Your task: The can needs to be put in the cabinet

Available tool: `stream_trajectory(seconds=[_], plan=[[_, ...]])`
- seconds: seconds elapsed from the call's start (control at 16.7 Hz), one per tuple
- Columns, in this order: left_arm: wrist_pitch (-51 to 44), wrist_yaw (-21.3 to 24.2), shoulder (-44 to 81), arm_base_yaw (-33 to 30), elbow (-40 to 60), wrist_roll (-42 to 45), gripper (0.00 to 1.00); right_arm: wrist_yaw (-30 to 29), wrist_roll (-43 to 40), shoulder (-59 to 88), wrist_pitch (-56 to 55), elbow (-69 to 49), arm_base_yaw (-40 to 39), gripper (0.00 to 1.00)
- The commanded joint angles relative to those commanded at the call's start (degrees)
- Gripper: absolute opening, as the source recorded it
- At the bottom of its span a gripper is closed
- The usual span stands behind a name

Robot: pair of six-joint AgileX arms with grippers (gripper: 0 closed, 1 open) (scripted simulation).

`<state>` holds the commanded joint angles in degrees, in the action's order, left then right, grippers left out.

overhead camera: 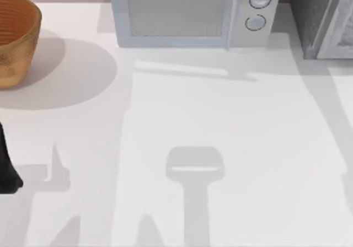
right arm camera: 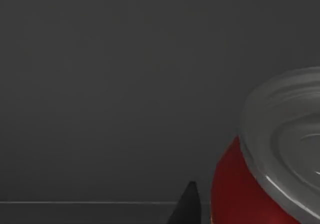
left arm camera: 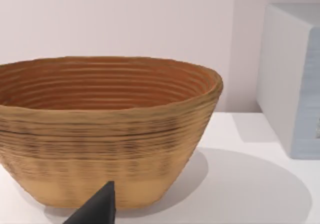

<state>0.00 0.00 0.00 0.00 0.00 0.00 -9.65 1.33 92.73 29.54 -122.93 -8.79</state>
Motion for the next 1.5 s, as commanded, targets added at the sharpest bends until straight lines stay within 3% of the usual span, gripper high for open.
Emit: stream_trajectory(seconds=[1.08, 1.5], plan=[[0.00, 0.00, 0.00, 0.00, 0.00, 0.00, 1.00, 2.33, -0.35, 25.43, 8.92, -33.98, 2.93, 0.00], [0.00, 0.00, 0.00, 0.00, 0.00, 0.00, 1.00, 2.62, -0.34, 27.14, 9.53, -35.94, 3.21, 0.00]])
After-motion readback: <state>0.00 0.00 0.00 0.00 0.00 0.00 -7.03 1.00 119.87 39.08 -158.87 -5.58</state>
